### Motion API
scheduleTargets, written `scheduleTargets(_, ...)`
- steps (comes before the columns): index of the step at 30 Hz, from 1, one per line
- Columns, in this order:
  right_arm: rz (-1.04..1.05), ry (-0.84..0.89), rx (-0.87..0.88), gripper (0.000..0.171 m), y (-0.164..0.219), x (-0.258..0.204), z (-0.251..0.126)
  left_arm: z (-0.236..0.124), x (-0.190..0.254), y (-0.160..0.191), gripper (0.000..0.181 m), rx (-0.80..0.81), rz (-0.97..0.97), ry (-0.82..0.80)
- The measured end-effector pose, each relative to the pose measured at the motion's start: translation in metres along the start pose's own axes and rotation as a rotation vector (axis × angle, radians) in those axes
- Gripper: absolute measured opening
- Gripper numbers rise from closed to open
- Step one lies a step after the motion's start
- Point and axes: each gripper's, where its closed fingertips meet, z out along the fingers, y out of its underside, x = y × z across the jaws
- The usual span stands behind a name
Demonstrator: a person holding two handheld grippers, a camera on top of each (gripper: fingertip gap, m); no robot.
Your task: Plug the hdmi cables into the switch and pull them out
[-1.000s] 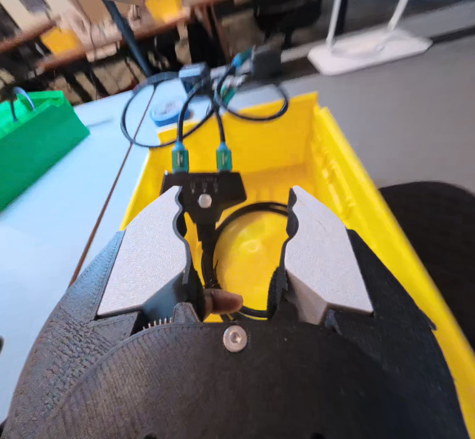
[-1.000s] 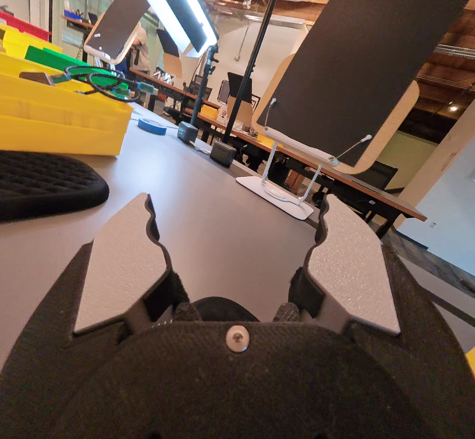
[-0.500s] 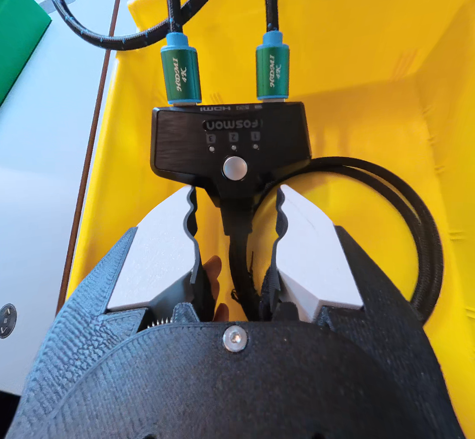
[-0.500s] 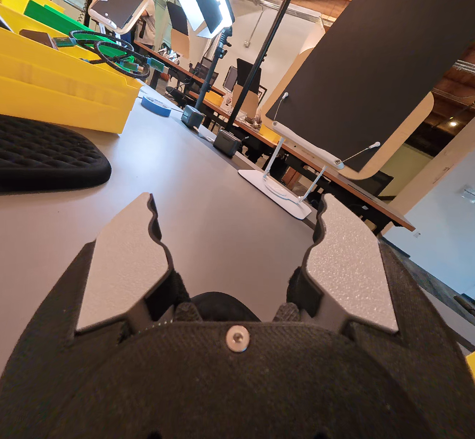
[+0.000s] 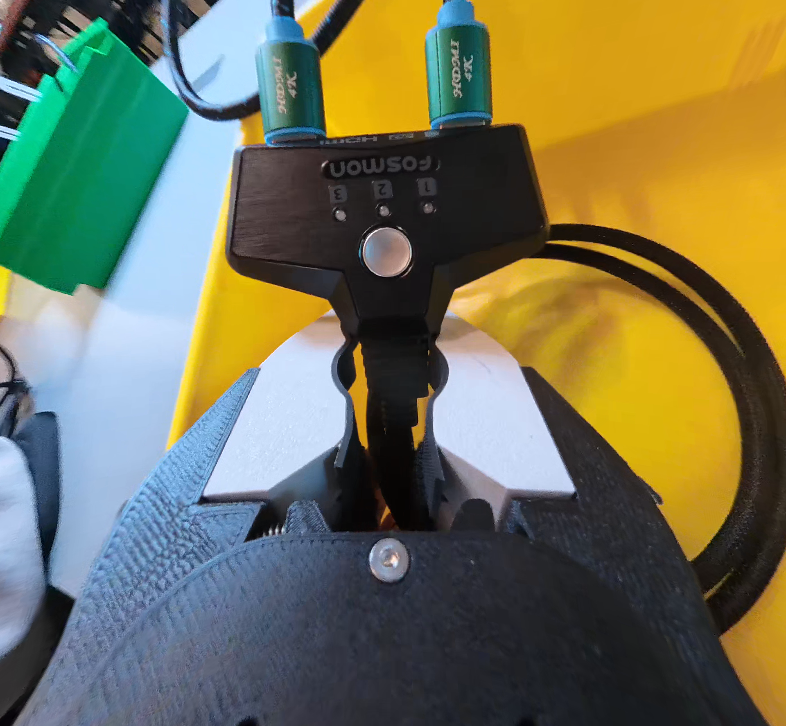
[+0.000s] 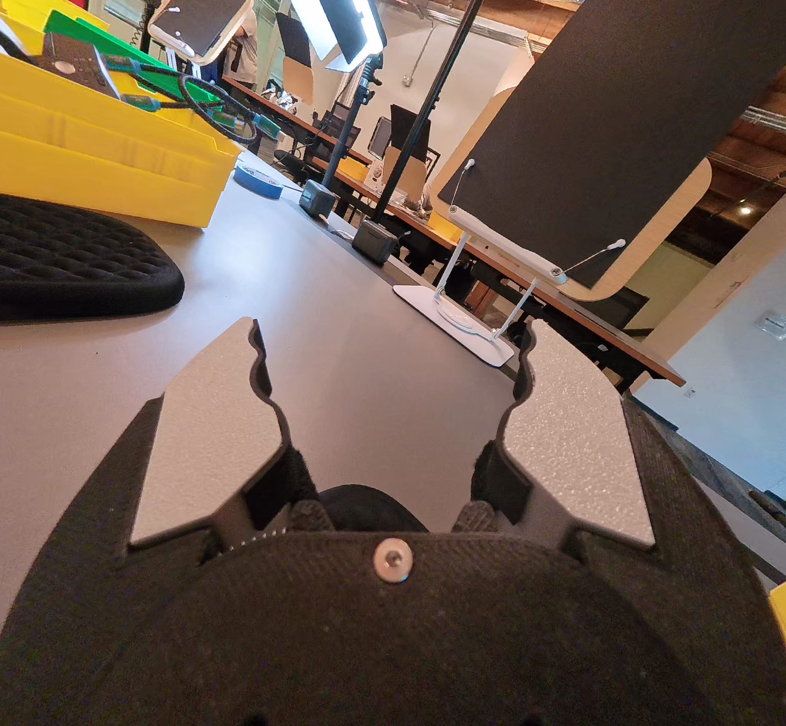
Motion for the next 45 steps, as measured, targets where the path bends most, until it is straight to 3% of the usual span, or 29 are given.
scheduleTargets(13,-0.019,-0.007,-0.007,0.112,0.001,-0.003,0.001,-0.077,-0.027,-0.06,0.028,0.449,0.028,-0.236)
scheduleTargets(20,-0.025,-0.012,-0.008,0.111,0.001,-0.003,0.001,-0.155,-0.04,-0.115,0.027,0.746,-0.037,-0.315)
scheduleTargets(23,-0.029,-0.016,-0.008,0.111,0.001,-0.004,0.001,-0.198,-0.031,-0.146,0.027,0.886,-0.083,-0.277)
scheduleTargets(28,-0.043,-0.031,-0.009,0.109,0.001,-0.007,0.002,-0.258,0.036,-0.194,0.026,1.071,-0.108,0.075)
scheduleTargets(32,-0.048,-0.04,0.012,0.106,-0.002,-0.008,0.0,-0.279,0.108,-0.213,0.028,1.129,-0.013,0.251)
scheduleTargets(35,0.062,-0.102,0.177,0.094,-0.029,-0.009,-0.012,-0.275,0.162,-0.218,0.027,1.126,0.077,0.306)
scheduleTargets(39,0.495,-0.293,0.636,0.05,-0.099,0.004,-0.056,-0.262,0.231,-0.212,0.028,1.127,0.221,0.32)
scheduleTargets(41,0.641,-0.364,0.66,0.038,-0.105,0.011,-0.064,-0.257,0.261,-0.206,0.028,1.121,0.289,0.327)
scheduleTargets(45,0.712,-0.477,0.617,0.042,-0.104,-0.001,-0.061,-0.249,0.302,-0.193,0.028,1.096,0.375,0.378)
